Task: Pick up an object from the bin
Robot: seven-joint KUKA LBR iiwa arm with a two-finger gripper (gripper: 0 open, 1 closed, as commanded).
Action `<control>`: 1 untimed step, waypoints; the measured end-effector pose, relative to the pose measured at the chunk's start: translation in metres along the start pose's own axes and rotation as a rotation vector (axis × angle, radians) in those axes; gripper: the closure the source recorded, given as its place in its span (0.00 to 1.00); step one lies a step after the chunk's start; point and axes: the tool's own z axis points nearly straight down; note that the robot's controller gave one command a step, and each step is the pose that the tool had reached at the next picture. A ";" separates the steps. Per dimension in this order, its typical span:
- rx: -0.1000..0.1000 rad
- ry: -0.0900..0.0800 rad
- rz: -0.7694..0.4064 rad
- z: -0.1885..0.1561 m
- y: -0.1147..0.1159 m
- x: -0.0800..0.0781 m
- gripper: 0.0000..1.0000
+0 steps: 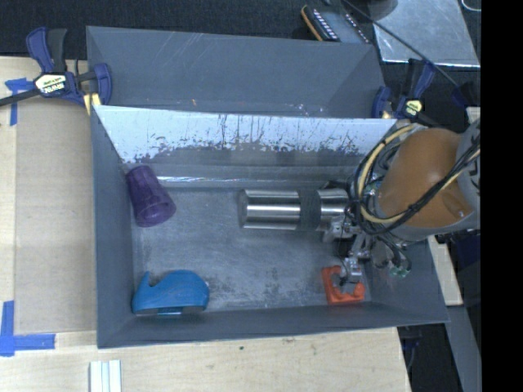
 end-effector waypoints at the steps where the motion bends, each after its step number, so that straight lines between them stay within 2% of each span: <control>1: 0.000 -0.002 0.000 0.000 0.000 -0.001 1.00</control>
Offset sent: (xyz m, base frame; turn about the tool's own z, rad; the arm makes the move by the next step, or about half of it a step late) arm 0.0000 0.0000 0.0000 0.0000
